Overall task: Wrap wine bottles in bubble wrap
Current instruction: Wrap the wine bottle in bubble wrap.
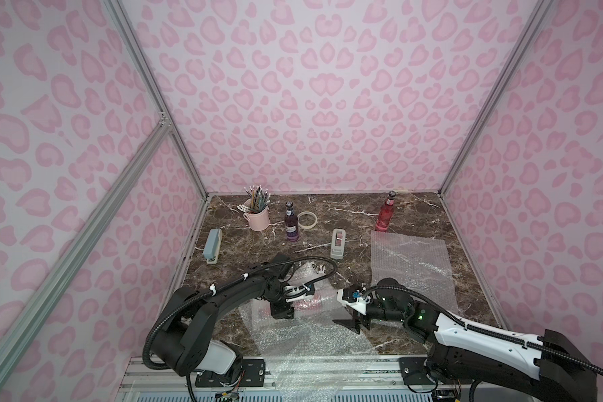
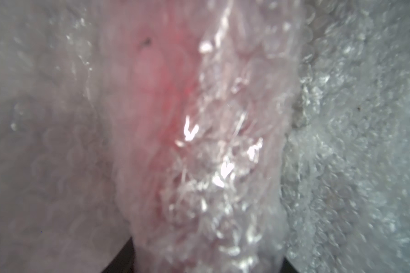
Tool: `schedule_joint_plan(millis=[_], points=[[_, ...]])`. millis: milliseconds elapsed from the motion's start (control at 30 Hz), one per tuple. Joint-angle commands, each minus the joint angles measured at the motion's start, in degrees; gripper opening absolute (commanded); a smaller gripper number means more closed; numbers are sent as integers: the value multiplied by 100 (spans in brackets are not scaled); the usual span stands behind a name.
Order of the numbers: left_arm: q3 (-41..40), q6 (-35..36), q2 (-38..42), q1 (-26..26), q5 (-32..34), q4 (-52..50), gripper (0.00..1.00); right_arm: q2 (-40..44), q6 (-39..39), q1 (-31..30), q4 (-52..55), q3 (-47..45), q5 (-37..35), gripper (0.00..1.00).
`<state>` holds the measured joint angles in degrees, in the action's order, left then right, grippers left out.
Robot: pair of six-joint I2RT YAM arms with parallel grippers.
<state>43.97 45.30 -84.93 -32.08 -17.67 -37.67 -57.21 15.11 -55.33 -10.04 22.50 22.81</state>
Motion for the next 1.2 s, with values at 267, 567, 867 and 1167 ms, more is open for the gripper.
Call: schedule_joint_plan(millis=[267, 567, 867, 1167], points=[[485, -394, -690, 199, -1204, -768, 44, -1522, 1585, -1179, -1008, 372, -1873, 77], [667, -460, -894, 237, -1316, -1175, 46, -2904, 2326, -1025, -1364, 1033, -1845, 76], [753, -399, -976, 281, -1210, -1355, 46, -3646, 2498, -594, -927, 1680, -1174, 71], [846, -377, -937, 386, -1671, -1456, 51, -4409, 2880, -464, -573, 2031, -1549, 69]])
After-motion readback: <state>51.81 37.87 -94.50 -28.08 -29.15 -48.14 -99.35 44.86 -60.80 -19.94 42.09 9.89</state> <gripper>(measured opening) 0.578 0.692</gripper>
